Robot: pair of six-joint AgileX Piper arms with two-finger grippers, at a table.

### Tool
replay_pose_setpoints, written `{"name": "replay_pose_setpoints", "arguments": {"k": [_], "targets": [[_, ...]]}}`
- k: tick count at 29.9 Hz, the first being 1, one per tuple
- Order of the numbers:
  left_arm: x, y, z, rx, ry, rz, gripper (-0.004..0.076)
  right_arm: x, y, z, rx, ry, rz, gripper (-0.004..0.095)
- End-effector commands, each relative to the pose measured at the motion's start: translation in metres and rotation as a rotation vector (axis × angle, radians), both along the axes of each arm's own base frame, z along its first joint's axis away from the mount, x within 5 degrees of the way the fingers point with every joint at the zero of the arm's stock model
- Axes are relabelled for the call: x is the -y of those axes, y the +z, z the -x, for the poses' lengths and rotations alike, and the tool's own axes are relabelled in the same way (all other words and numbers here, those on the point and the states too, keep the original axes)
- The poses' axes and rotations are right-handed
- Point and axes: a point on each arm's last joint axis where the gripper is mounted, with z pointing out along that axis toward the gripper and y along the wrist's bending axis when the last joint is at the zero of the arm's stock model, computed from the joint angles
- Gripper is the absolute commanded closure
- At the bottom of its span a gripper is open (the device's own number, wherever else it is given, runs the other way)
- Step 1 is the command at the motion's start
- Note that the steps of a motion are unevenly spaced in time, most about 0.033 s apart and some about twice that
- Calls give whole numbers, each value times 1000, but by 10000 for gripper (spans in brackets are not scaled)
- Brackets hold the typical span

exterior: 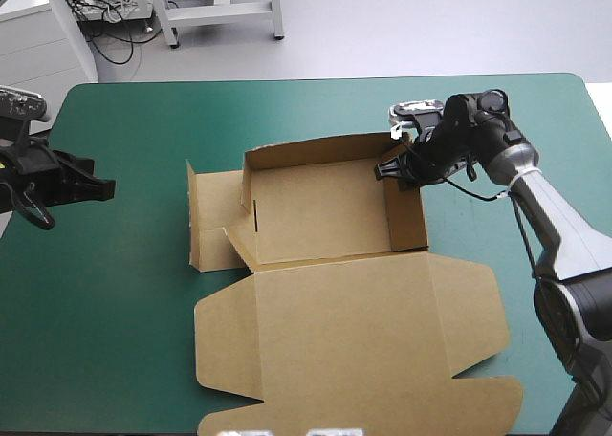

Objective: Fold the box

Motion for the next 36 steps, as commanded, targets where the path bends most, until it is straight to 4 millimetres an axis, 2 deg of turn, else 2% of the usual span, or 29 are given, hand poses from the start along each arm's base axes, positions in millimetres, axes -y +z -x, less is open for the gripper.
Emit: {"name": "replay_pose_setpoints", "arguments": {"k": [1, 4, 6, 12, 18, 23, 27, 36], "targets": [[2, 16, 6, 106, 11, 20, 735, -1, 30, 8, 49, 23, -27, 390], [2, 17, 6, 111, 13, 20, 736, -1, 42, 8, 78, 27, -29, 145], [2, 17, 6, 112, 13, 20, 736, 0, 54, 9, 86, 30, -31, 84], [2, 17, 6, 115, 7, 12, 736, 3, 93, 20, 177, -8, -78, 89], [2, 17, 6, 115, 7, 12, 736, 7, 113, 34, 218, -45, -113, 89], [2, 17, 6, 115, 7, 12, 736, 10, 112, 32, 227, -64, -77, 89], [2, 17, 6, 115, 7, 12, 741, 13, 102, 24, 214, -92, -28, 89], [2, 17, 6, 115, 7, 12, 741, 3, 58, -5, 99, -94, -4, 94]]}}
